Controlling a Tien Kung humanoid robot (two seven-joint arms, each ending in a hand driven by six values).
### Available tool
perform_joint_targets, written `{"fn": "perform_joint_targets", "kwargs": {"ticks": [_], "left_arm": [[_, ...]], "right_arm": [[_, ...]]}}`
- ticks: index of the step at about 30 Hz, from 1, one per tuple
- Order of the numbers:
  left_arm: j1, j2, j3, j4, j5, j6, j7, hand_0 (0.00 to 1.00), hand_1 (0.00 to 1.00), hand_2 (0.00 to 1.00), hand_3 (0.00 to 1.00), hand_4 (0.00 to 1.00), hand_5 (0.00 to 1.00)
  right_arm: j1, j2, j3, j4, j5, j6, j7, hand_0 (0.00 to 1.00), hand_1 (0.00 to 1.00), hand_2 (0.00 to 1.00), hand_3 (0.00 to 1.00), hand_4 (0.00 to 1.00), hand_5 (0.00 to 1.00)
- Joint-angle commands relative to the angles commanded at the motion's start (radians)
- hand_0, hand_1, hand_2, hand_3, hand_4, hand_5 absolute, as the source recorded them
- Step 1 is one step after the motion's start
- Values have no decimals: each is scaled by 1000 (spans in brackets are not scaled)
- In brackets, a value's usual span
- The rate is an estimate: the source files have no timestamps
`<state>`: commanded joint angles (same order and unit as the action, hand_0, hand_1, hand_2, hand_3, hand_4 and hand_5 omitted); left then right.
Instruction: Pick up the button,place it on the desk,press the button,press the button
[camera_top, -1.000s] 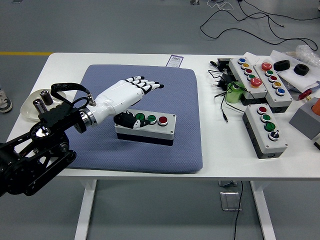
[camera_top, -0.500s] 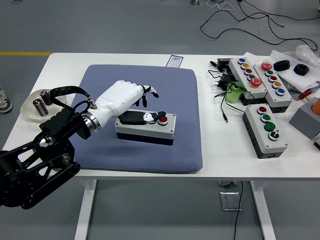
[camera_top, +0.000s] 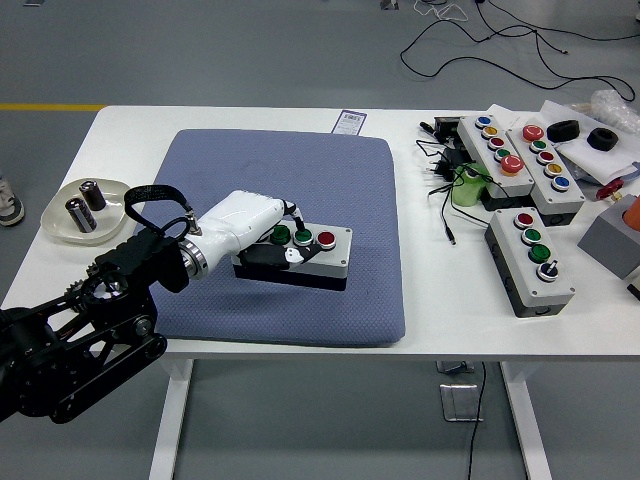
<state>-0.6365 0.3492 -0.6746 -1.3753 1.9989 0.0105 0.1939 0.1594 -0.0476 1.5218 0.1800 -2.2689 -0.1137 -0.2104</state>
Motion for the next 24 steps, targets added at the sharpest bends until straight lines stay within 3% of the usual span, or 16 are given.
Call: {"fn": "perform_joint_targets", "kwargs": {"ticks": [14, 17, 21, 24], "left_arm": [[-6, -2, 36, 33, 13, -64, 25, 2, 2, 2, 649, 722, 867], [-6, -4, 32, 30, 17, -39, 22, 2, 2, 2, 649, 722, 867], [-10, -14, 15, 5, 17, 45, 6, 2, 2, 2, 654, 721, 878], [-22, -27, 14, -9, 10, 76, -5, 2, 2, 2, 654, 721, 878]], "right_arm": [[6, 0, -17, 0, 0, 0, -1, 673, 658, 674, 624, 310, 173], [6, -1, -18, 0, 0, 0, -1, 673, 658, 674, 624, 310, 173], [6, -2, -20, 0, 0, 0, -1, 673, 658, 674, 624, 310, 173], [7, -2, -21, 0, 0, 0, -1, 673, 658, 674, 624, 310, 173]]}}
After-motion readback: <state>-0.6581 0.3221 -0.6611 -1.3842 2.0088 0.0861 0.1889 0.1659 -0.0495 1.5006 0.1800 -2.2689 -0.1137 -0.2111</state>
